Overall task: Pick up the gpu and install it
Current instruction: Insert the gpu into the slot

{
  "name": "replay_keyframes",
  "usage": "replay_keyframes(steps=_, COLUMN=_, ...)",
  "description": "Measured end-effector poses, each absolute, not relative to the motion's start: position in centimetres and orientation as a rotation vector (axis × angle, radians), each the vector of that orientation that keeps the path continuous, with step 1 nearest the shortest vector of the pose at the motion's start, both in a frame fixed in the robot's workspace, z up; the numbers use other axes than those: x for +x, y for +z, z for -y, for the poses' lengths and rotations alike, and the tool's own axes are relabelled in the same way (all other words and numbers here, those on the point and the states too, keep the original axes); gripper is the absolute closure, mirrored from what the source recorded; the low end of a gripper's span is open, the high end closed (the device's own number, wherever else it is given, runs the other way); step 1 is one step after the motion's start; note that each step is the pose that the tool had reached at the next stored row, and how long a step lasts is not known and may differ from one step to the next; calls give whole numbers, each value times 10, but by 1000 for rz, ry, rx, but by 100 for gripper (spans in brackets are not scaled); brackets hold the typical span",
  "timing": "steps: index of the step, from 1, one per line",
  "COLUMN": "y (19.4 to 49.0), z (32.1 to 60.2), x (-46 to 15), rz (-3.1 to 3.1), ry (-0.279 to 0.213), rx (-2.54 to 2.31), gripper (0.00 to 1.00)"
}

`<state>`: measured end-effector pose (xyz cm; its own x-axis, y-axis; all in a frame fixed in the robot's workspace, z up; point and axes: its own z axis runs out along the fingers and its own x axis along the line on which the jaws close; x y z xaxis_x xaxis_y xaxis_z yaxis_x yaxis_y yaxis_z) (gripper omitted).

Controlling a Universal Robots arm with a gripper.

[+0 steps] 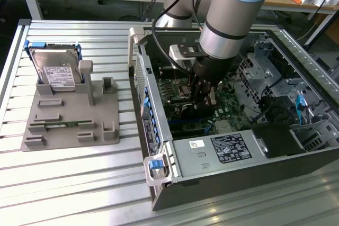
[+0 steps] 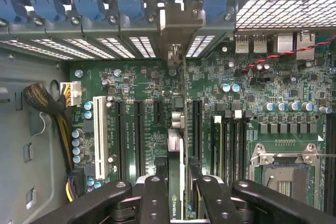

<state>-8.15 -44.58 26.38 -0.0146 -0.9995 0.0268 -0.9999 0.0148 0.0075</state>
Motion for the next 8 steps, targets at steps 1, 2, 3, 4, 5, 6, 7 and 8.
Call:
replay_keyframes(steps=1, y=263, z=446, x=-82, rz=2220, ry=20, rx=2188, gripper=74)
replay_keyframes(steps=2, y=263, z=446, x=-81, rz=2220, ry=20, rx=2188, gripper=74)
replay_keyframes(steps=3, y=262, z=446, x=-81, rz=2221, ry=19, rx=2188, gripper=74)
replay_keyframes(steps=4, y=261, z=446, x=-81, rz=2221, ry=18, rx=2189, gripper=74)
replay_keyframes(steps=5, y=261, z=446, x=-81, rz=2221, ry=17, rx=2188, gripper=74)
replay_keyframes(steps=6, y=261, z=446, x=-81, rz=2221, ry=17, rx=2189, gripper=74)
replay_keyframes(steps=7, y=261, z=446, x=-81, rz=2221, ry=17, rx=2189, gripper=74)
replay_keyframes(steps=8, y=261, z=446, x=-81, rz=2221, ry=17, rx=2189, gripper=74)
